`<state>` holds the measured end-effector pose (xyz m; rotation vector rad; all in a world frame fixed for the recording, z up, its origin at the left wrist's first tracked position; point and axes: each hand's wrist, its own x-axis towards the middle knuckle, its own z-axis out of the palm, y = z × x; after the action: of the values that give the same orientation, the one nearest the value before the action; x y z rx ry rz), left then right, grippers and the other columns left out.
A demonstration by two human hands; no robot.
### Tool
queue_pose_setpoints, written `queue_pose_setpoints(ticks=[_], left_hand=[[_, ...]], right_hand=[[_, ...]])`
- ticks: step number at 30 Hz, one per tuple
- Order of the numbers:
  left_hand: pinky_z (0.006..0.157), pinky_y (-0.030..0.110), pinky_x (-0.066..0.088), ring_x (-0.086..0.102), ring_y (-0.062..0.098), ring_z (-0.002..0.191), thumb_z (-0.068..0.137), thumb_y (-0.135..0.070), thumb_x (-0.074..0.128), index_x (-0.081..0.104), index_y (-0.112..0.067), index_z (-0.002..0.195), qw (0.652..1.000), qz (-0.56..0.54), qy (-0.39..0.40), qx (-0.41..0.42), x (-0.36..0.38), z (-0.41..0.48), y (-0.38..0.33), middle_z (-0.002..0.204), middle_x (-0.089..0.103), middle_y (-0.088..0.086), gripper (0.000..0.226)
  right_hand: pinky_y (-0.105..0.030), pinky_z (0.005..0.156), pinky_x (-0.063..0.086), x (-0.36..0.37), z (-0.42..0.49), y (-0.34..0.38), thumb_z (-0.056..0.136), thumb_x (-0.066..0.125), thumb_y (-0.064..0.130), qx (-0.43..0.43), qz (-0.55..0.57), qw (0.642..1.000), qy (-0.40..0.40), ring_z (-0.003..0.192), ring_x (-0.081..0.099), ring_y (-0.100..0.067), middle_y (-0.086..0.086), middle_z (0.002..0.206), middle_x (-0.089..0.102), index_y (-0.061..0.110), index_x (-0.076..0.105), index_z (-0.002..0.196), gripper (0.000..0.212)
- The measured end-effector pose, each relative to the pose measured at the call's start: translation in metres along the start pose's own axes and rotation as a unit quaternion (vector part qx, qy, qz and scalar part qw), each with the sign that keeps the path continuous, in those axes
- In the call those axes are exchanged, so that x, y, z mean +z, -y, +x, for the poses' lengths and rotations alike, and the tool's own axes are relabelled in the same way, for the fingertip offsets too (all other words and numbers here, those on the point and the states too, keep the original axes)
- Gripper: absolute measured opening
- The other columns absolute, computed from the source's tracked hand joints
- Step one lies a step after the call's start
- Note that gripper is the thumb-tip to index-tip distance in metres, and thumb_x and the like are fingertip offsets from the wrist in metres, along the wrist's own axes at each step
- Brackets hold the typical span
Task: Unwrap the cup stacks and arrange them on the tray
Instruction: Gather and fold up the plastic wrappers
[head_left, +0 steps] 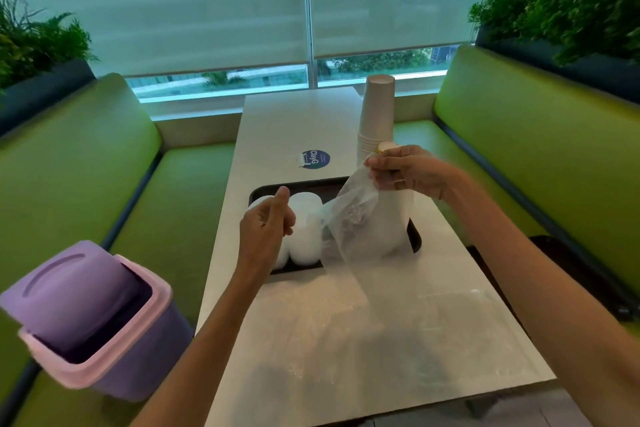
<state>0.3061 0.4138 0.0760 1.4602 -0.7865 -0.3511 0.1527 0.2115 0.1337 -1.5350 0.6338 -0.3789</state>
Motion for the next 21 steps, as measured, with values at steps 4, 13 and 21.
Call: queue_pose_setpoints(ticks=[4, 13, 21], left_hand=[[0.062, 0.020, 0.044, 0.056, 0.015, 0.061, 0.087, -0.051, 0.048, 0.065, -0.006, 0.068, 0.994, 0.035, 0.069, -0.077, 0.012, 0.001, -0.005, 0.068, 0.064, 0.003, 0.051], [0.056, 0.009, 0.041, 0.053, -0.004, 0.052, 0.089, -0.012, 0.064, 0.066, -0.017, 0.075, 0.999, 0.008, 0.036, -0.022, 0.033, 0.027, -0.009, 0.066, 0.063, -0.005, 0.015], [0.072, 0.008, 0.044, 0.050, 0.004, 0.103, 0.082, -0.009, 0.071, 0.061, -0.022, 0.070, 0.997, -0.022, -0.006, 0.071, 0.028, 0.064, -0.037, 0.122, 0.047, -0.001, 0.020]], right_hand=[[-0.024, 0.073, 0.058, 0.001, 0.000, -0.003, 0.089, 0.062, 0.010, -0.007, 0.048, 0.998, -0.050, 0.063, 0.068, -0.007, 0.002, 0.069, 0.072, 0.011, 0.069, 0.086, 0.008], [-0.020, 0.064, 0.057, -0.001, -0.006, -0.006, 0.091, 0.060, 0.008, -0.068, 0.126, 0.982, -0.125, 0.058, 0.068, -0.009, 0.000, 0.065, 0.072, 0.007, 0.068, 0.085, 0.011], [-0.014, 0.074, 0.044, -0.005, -0.007, 0.010, 0.088, 0.066, 0.018, -0.193, 0.025, 0.946, -0.259, 0.072, 0.059, 0.007, 0.006, 0.082, 0.064, 0.018, 0.064, 0.074, 0.015]])
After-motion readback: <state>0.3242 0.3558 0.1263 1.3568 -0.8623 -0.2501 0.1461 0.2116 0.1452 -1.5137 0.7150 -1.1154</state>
